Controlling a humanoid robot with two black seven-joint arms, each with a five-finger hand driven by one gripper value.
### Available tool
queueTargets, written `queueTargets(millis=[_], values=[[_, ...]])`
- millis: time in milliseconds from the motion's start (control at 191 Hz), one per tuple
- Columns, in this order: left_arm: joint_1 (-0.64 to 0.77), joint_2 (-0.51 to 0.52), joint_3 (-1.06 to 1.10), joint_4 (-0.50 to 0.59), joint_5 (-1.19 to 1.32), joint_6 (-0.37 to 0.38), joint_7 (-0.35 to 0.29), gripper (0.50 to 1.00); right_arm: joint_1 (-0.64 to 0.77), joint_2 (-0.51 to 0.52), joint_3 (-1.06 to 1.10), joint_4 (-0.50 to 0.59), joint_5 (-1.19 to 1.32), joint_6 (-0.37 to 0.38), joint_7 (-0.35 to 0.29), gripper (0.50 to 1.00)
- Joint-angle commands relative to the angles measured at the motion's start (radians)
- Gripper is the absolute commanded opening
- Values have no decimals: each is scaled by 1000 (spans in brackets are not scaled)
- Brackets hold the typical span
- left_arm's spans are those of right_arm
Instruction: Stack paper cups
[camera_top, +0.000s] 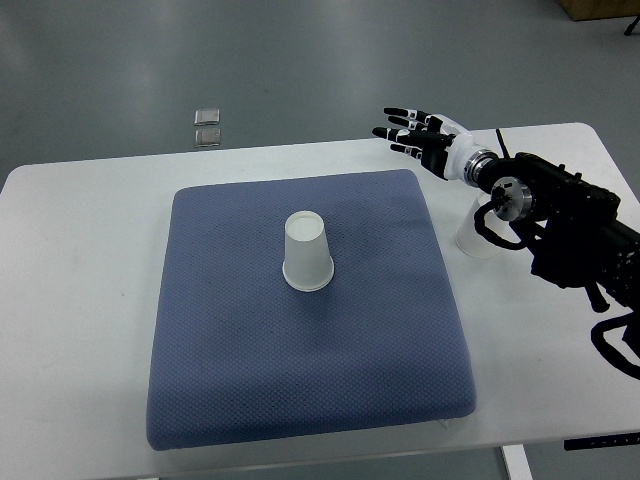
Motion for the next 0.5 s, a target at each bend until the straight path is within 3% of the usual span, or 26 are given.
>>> queueTargets(millis=[0, 178, 340, 413, 497], values=[[-1, 0, 2, 3, 0, 0, 0, 1000, 7, -27, -35, 7, -43, 44, -5, 924], [-2, 0, 2, 1, 0, 0, 0, 1000, 48, -90, -161, 22, -144, 70, -20, 924], [-2, 0, 2, 0, 0, 0, 0, 1000, 111, -179, -301, 40, -216, 166, -22, 924], [-4, 0, 2, -2, 0, 0, 0, 1000, 160, -235, -358, 82, -258, 217, -33, 924], [-4, 0, 2, -3, 1, -2, 0, 1000, 231, -297, -405, 148, -316, 226, -36, 924]])
